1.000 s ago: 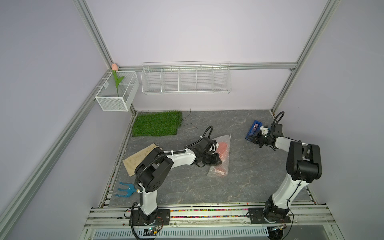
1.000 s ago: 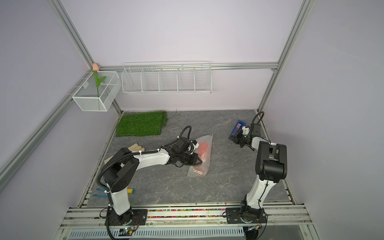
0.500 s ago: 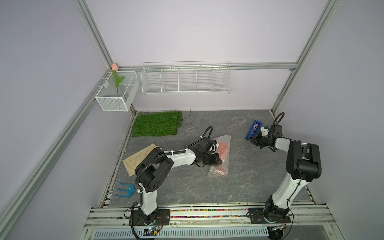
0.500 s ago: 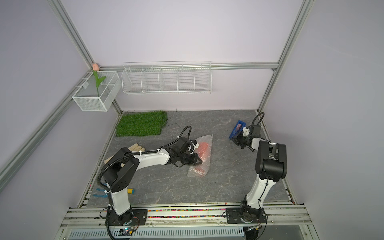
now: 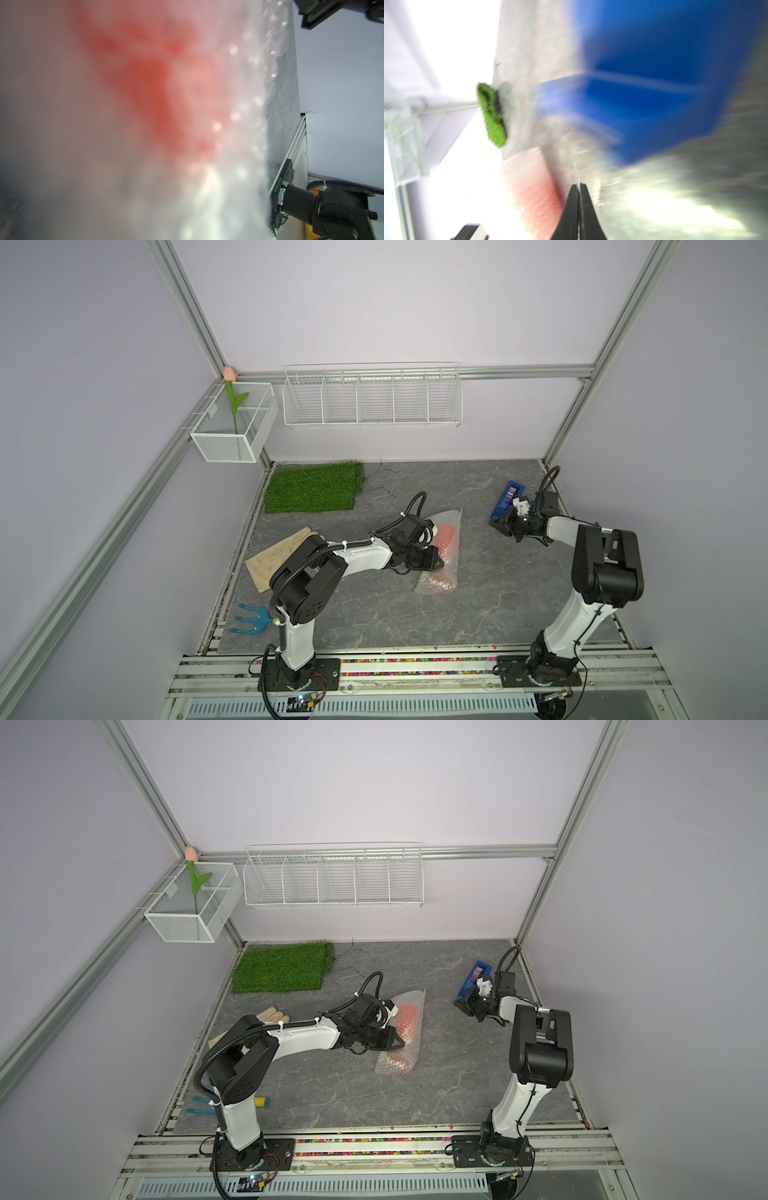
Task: Wrap wine glasses in bubble wrap
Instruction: Tear off the tape using the Tape Cutter, then stick the tape on the bubble wrap.
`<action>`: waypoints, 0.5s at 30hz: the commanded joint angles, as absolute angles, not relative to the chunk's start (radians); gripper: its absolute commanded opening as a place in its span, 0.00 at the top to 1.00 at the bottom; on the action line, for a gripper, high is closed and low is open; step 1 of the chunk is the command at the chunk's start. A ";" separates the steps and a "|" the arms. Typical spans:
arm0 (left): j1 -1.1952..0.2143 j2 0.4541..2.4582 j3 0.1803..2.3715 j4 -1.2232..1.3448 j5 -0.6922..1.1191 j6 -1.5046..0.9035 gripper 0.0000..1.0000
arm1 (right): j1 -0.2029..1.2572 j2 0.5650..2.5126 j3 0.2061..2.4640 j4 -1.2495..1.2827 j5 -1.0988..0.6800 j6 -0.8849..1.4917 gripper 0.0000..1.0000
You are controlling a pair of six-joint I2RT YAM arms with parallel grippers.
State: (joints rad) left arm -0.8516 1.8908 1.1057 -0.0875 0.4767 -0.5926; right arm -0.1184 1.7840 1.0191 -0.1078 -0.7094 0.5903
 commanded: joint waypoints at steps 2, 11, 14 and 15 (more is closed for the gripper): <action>-0.853 1.933 1.053 -0.180 0.425 -0.577 0.87 | -0.023 1.649 1.010 -0.129 -0.843 0.514 0.93; -0.841 1.906 1.017 -0.144 0.446 -0.554 0.87 | 0.171 1.448 0.939 -0.287 -0.945 0.276 0.93; -0.839 1.904 1.013 -0.141 0.449 -0.540 0.87 | 0.199 1.383 0.904 -0.334 -0.949 0.194 0.93; -0.838 1.903 1.012 -0.145 0.449 -0.534 0.87 | 0.230 1.365 0.888 -0.342 -0.954 0.175 0.93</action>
State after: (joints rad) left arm -0.8413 1.8755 1.0607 -0.0315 0.4896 -0.5732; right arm 0.2001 1.4132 0.9241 -0.2604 -0.9123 0.3058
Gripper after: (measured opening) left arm 0.127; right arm 0.068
